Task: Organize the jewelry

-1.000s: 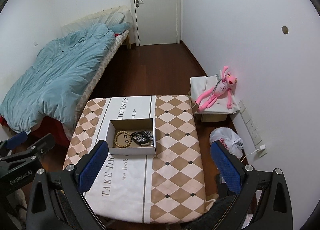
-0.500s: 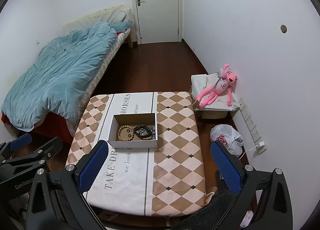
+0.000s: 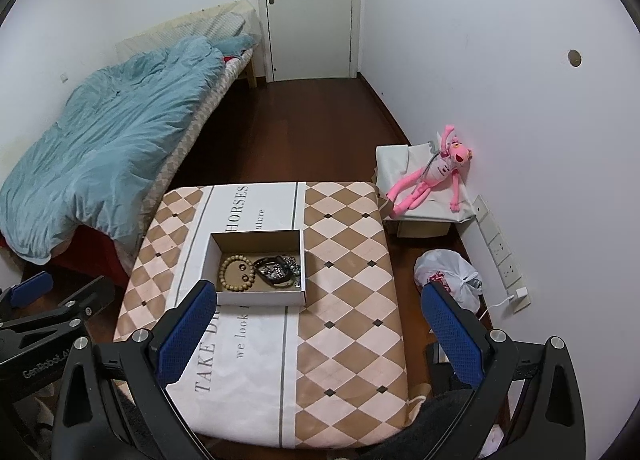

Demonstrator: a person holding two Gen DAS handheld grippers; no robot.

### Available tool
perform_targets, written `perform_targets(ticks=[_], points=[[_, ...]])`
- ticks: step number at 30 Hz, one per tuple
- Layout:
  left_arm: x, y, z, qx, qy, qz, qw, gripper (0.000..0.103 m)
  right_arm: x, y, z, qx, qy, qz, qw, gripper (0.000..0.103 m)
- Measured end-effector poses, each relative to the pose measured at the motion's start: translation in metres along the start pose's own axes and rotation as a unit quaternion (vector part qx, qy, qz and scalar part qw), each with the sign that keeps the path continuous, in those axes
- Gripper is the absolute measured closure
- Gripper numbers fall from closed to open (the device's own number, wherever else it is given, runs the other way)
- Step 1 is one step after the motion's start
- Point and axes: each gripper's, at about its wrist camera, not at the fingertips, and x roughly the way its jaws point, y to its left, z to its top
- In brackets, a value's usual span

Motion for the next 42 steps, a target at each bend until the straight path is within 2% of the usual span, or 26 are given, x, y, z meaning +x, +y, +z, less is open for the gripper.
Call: perform_targets(ticks=[8, 14, 23, 42], points=[[0.032, 0.0, 0.011, 0.004, 0.041, -0.001, 0.9991, 0.004, 0.044, 0.004, 0.011, 0.0, 0.039, 0.0, 0.999, 0.0], [0.039, -0.001, 0.023, 0.012, 0.061, -0.003, 0.9981, 0.004, 0.056, 0.006, 0.023, -0.009, 0.057, 0.002, 0.998, 0.0], [0.04, -0.004, 0.03, 0.023, 0.06, 0.002, 0.9979, 0.004, 0.064, 0.009, 0.03, -0.021, 0.073, 0.001, 0.997, 0.0], [0.049, 0.001, 0.026, 0.014, 0.065, 0.008, 0.9977, 0.004, 0.071, 0.008, 0.029, -0.023, 0.081, 0.0, 0.996, 0.0]])
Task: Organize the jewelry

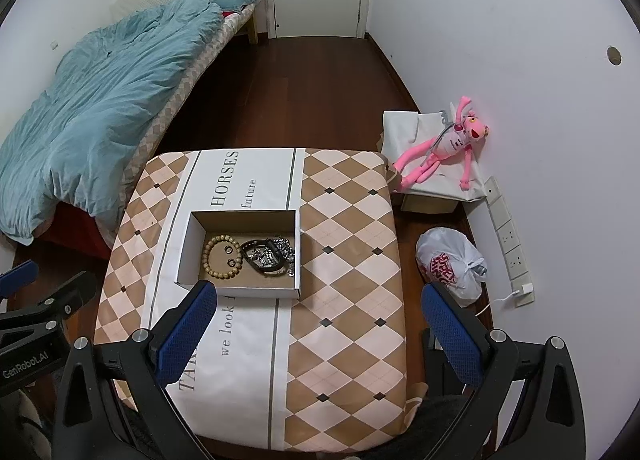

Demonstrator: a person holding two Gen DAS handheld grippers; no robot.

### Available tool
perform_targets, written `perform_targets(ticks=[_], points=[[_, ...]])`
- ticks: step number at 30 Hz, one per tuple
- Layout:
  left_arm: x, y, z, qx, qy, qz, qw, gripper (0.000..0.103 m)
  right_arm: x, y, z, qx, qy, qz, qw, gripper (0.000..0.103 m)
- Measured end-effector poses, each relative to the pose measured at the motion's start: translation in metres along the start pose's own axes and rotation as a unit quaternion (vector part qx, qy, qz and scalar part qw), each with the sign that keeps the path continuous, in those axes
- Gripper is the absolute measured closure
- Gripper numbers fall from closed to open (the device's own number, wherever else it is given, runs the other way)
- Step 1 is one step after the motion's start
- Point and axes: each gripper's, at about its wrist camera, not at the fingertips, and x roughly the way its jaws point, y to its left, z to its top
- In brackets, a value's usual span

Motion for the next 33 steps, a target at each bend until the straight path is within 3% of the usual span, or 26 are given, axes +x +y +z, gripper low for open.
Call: perform_targets(ticks=[33], points=[[-0.0008, -0.0042, -0.0035, 0.0, -0.009, 0.0, 1.0, 0.004, 0.0041, 0.0062, -0.0029, -0.005, 0.002, 0.0, 1.0, 0.0]])
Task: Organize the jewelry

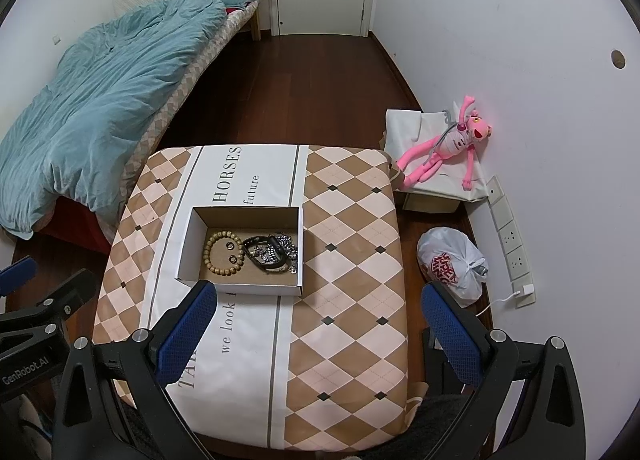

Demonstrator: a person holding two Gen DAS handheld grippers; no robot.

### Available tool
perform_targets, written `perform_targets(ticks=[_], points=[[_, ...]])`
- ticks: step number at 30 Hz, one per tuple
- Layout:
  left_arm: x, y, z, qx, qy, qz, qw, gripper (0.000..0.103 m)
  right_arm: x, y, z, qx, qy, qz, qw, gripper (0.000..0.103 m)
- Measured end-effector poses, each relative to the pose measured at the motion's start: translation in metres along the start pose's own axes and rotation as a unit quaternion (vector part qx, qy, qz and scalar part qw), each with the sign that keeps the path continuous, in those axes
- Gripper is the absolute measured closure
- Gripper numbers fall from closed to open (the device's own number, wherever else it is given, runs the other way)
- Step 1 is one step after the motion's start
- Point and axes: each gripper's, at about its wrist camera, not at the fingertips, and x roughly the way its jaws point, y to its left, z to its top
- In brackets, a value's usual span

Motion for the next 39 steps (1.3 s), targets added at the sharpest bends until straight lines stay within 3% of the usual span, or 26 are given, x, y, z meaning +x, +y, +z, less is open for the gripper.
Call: perform_targets(ticks=[39], points=[[-0.0043, -0.0019, 0.0003, 0.0, -0.001, -0.006, 1.0, 0.004, -0.002, -0.0026, -0.0013, 0.0, 0.001, 0.001, 1.0, 0.0]])
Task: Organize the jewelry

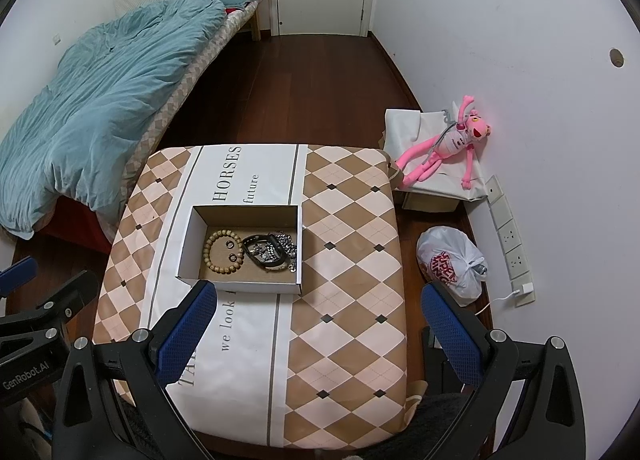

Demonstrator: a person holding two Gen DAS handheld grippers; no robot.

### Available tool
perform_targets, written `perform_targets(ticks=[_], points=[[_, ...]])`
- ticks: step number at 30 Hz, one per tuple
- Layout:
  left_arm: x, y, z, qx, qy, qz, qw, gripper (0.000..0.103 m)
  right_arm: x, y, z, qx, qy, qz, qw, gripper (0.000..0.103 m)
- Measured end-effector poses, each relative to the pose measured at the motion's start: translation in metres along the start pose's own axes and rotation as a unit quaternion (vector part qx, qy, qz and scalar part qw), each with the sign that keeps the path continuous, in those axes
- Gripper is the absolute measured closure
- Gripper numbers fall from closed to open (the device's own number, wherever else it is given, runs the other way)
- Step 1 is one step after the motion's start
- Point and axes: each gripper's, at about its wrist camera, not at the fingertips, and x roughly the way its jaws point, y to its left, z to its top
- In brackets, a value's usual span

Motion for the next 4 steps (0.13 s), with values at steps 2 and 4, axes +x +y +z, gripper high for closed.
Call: perform_targets(ticks=[2, 4], points=[[-0.0009, -0.0007, -0.0002, 0.0, -0.001, 0.0, 1.0, 0.004, -0.0009, -0.0014, 0.0, 0.0, 0.0, -0.001, 1.0, 0.0], [-0.0003, -0.0006, 0.0002, -0.002, 0.0, -0.002, 1.0, 0.004, -0.0012, -0.003, 0.0009, 0.0, 0.0, -0.001, 1.0, 0.0]])
